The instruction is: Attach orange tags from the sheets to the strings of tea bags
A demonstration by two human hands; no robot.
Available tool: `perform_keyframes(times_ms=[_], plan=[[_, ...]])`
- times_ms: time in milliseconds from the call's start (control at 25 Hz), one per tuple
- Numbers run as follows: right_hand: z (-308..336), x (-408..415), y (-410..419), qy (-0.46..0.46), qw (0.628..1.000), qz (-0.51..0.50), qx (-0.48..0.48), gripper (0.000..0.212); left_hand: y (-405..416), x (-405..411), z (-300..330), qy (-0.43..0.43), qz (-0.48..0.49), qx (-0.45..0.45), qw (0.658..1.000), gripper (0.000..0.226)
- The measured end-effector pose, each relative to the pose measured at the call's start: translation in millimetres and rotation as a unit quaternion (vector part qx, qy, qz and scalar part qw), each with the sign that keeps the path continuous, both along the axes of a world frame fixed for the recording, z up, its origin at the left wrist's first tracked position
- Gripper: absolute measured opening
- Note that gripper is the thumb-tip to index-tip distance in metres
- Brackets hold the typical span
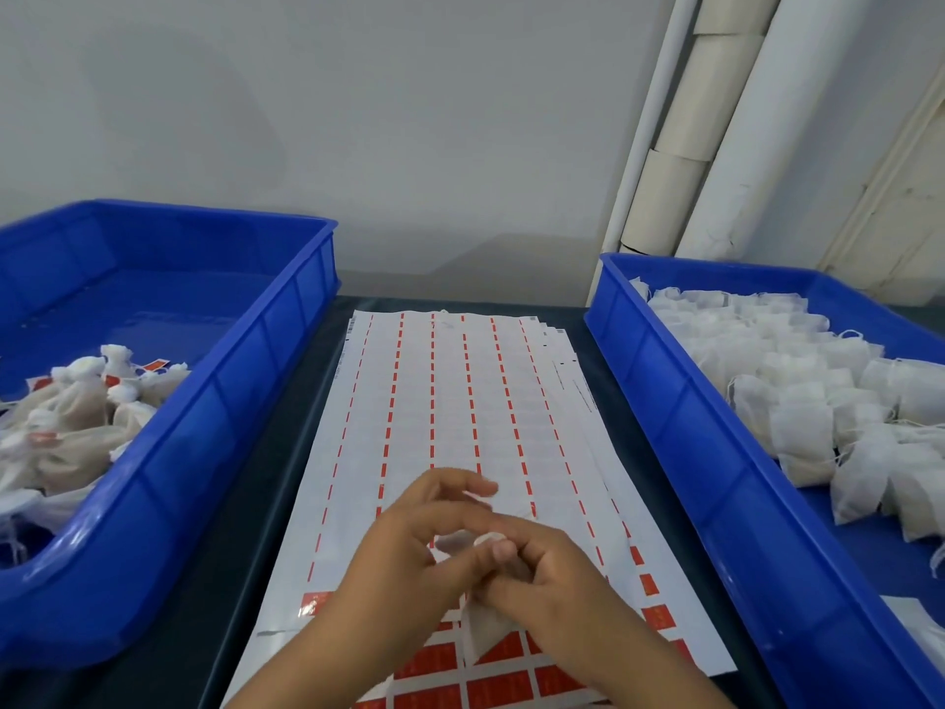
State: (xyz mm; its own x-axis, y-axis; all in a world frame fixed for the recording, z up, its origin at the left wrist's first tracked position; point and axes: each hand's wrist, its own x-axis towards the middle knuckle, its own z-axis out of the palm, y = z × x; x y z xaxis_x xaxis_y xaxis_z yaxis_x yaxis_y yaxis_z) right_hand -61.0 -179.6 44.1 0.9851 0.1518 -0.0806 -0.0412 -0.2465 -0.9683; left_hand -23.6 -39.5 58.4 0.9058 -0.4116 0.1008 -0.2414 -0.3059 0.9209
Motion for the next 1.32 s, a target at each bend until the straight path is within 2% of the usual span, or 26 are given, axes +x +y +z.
perform_keyframes(times_ms=[40,200,320,440,560,640,760,840,920,1000,1080,1120,1160,1200,1240,1280,1320], plan=[[-1,0,0,-0.002,1.000,0.002,-0.003,0.039,-2,1,-2,0.008,-0.002,-0.005,1.000,0.008],[-5,0,6,-0.022,0.999,-0.018,0.027,0.024,-7,-1,-9,0.066,0.023,-0.049,0.996,0.012],[-8,-2,14,-0.056,0.992,-0.107,0.023,0.034,-12,0,-10,0.122,0.075,-0.086,0.986,0.014],[-14,-5,23,-0.148,0.964,-0.202,-0.086,0.049,-18,2,-15,0.141,0.141,-0.101,0.975,0.020],[-21,-5,26,-0.321,0.873,-0.274,-0.244,0.025,-21,4,-16,0.150,0.175,-0.136,0.964,0.019],[-23,-2,23,-0.378,0.831,-0.287,-0.290,0.021,-22,5,-16,0.137,0.184,-0.138,0.964,0.019],[-17,-2,20,-0.366,0.826,-0.254,-0.345,0.023,-24,4,-15,0.137,0.195,-0.128,0.963,0.015],[-12,-2,23,-0.306,0.846,-0.243,-0.364,0.023,-20,7,-13,0.175,0.162,-0.164,0.957,0.012],[-7,1,22,-0.177,0.903,-0.255,-0.297,0.014,-9,11,-12,0.208,0.096,-0.195,0.954,0.041],[-3,4,16,-0.031,0.953,-0.239,-0.186,0.006,-2,13,-11,0.192,0.071,-0.170,0.964,0.056],[0,6,10,0.057,0.968,-0.225,-0.095,0.007,-1,13,-14,0.151,0.098,-0.145,0.973,0.048],[3,6,8,0.108,0.971,-0.213,-0.018,0.007,-1,13,-17,0.137,0.121,-0.140,0.973,0.040],[6,5,6,0.167,0.962,-0.197,0.094,0.008,-2,12,-20,0.132,0.139,-0.138,0.972,0.030],[7,4,5,0.219,0.933,-0.174,0.229,0.010,-3,11,-22,0.132,0.142,-0.138,0.971,0.020],[7,3,4,0.259,0.887,-0.147,0.353,0.013,-4,8,-23,0.126,0.137,-0.135,0.973,0.014],[8,1,3,0.284,0.845,-0.125,0.436,0.018,-6,6,-24,0.106,0.130,-0.119,0.979,0.016],[7,0,3,0.296,0.821,-0.114,0.475,0.024,-7,3,-24,0.073,0.131,-0.093,0.984,0.023]])
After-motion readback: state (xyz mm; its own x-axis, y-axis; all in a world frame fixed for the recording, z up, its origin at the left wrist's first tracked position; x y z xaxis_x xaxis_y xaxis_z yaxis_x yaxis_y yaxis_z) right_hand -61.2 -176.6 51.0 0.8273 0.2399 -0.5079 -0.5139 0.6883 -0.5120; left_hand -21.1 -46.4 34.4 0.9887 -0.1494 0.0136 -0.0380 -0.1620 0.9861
